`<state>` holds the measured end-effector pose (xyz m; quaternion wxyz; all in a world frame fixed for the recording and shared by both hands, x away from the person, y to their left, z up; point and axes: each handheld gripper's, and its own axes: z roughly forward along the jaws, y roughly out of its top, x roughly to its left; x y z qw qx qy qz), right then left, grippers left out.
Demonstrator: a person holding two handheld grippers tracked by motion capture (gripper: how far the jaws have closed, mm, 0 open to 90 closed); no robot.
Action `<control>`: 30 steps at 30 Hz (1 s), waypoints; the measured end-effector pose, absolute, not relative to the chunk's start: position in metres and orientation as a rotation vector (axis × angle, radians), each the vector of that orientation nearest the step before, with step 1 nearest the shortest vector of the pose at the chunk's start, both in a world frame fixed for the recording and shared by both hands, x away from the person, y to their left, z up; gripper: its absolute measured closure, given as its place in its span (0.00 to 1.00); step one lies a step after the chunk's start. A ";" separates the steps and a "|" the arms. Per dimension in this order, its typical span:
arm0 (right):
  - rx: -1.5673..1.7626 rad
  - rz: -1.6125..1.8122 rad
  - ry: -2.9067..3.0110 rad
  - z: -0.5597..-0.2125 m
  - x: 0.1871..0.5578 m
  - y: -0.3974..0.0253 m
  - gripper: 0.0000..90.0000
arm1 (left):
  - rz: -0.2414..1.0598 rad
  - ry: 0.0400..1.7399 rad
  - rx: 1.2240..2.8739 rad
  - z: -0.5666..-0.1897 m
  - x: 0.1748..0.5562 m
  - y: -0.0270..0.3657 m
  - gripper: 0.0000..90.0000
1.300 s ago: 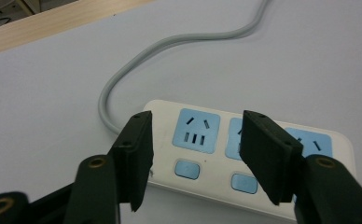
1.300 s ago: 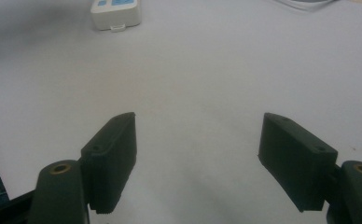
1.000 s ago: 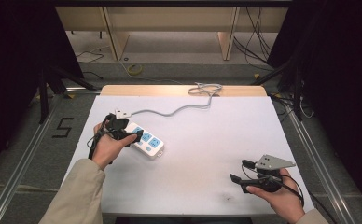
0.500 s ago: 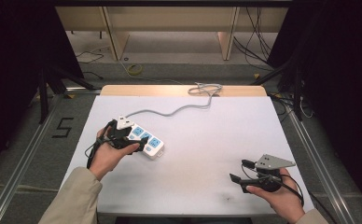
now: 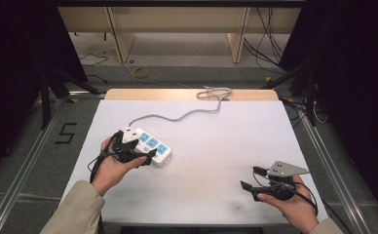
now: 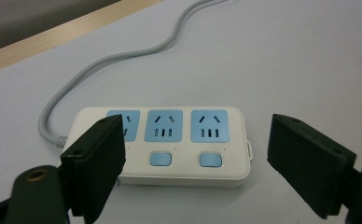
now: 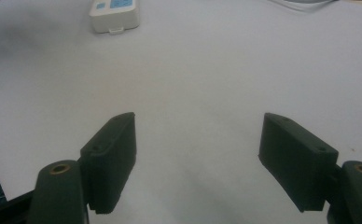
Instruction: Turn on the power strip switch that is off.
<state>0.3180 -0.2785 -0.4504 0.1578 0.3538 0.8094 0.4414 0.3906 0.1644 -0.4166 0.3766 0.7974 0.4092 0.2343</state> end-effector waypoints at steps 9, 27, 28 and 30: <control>1.013 1.262 2.314 -0.450 0.318 -0.279 0.31 | 0.580 1.035 2.046 -0.419 0.383 0.166 0.21; 1.020 1.274 2.288 -0.448 0.321 -0.283 0.31 | 0.572 1.027 2.060 -0.426 0.369 0.175 0.19; 1.023 1.272 2.288 -0.448 0.321 -0.284 0.31 | 0.565 1.023 2.056 -0.427 0.369 0.175 0.19; 1.021 1.272 2.289 -0.448 0.321 -0.284 0.31 | 0.559 1.020 2.050 -0.428 0.367 0.177 0.18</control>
